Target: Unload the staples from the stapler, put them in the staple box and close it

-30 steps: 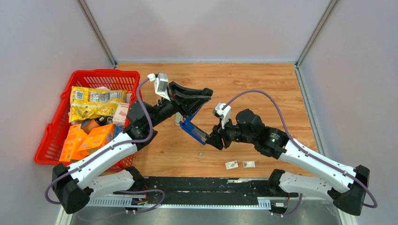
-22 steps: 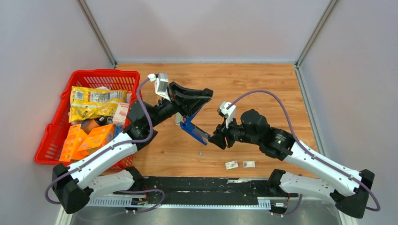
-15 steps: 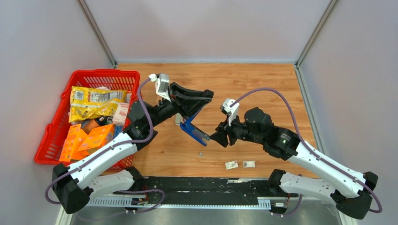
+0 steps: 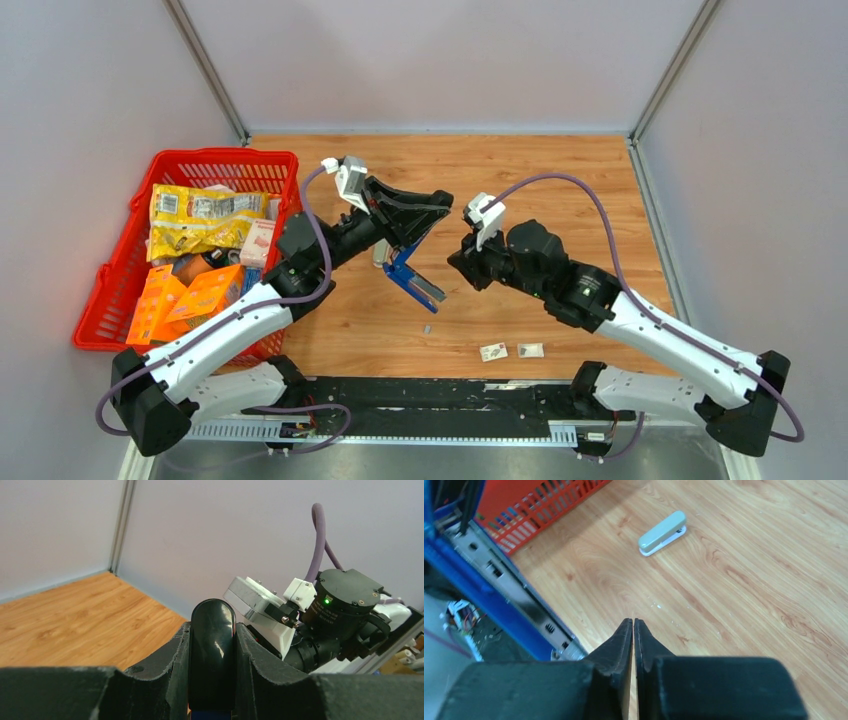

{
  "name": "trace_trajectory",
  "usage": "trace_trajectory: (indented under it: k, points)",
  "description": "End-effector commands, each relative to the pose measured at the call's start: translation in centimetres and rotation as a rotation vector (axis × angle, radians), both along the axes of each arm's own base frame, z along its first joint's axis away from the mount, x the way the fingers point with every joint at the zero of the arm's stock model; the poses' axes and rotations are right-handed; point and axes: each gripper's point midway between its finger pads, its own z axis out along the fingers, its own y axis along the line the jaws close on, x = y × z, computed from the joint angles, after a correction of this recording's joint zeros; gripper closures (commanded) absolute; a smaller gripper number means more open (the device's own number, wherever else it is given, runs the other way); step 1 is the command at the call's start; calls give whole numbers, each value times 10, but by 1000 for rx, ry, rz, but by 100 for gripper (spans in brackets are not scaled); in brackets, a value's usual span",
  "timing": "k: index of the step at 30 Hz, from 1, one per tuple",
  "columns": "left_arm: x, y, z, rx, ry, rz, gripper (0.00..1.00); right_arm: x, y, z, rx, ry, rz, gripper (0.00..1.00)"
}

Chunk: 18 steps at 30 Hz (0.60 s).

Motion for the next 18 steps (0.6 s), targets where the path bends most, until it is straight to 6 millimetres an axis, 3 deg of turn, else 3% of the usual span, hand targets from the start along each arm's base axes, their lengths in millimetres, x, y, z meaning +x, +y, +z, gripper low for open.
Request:
trace_trajectory:
  k: [1, 6, 13, 18]
  points:
    - [10, 10, 24, -53, -27, 87, 100, 34, 11, 14, 87, -86, -120, 96]
    - [21, 6, 14, -24, -8, 121, 100, 43, 28, 0, 101, -82, -97, 100]
    - [35, 7, -2, 11, 31, 183, 100, 36, 45, -4, 189, -81, -26, 100]
    - [46, 10, -11, 28, 60, 236, 100, 25, 51, -19, 210, -37, 27, 100]
